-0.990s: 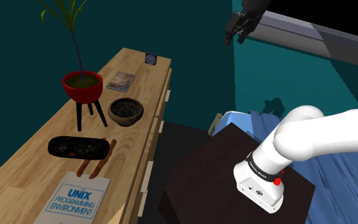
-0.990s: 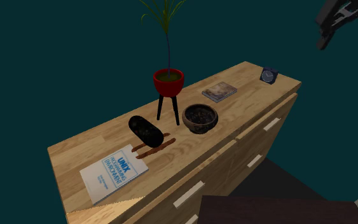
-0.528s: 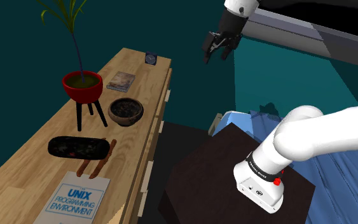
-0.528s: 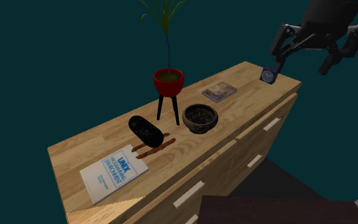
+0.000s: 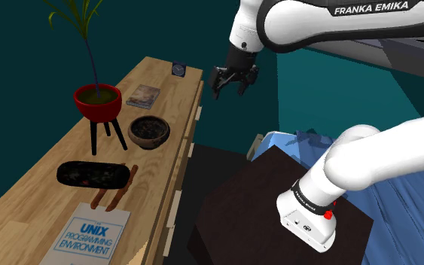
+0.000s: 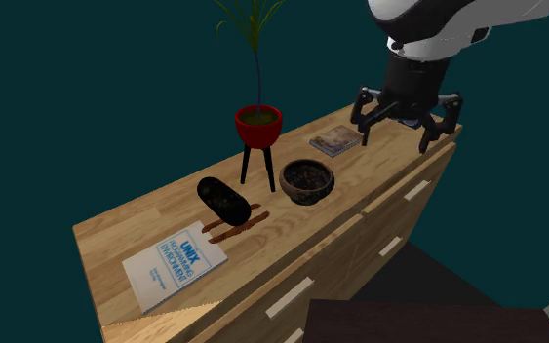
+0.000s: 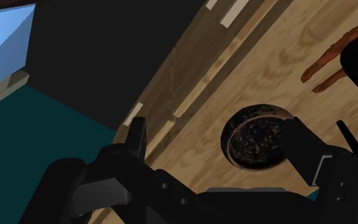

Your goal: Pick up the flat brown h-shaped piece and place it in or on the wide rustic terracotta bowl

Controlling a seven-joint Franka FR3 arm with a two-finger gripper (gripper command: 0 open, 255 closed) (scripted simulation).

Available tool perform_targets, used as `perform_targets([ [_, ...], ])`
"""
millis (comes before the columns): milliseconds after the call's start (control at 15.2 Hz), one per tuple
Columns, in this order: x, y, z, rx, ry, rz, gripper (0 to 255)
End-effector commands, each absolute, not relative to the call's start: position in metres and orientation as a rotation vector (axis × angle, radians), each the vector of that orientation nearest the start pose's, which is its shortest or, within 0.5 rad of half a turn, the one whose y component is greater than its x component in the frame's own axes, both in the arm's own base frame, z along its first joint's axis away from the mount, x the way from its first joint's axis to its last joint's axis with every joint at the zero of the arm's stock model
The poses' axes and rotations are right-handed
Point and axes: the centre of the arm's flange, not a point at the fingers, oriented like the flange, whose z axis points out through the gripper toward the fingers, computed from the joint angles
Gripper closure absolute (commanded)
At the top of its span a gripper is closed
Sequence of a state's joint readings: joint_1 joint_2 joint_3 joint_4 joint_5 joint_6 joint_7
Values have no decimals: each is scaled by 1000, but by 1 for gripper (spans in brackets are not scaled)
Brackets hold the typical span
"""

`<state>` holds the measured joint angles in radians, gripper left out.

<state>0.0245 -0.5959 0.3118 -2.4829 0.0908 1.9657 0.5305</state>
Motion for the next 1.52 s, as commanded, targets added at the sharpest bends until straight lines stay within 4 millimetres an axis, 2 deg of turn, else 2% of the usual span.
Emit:
perform_targets([
  [0,364,157,471,-3160,491,-129,0],
  [726,411,248,364,-3118,772,-48,0],
  [1452,469,329,254,-3048,1049,34,0],
])
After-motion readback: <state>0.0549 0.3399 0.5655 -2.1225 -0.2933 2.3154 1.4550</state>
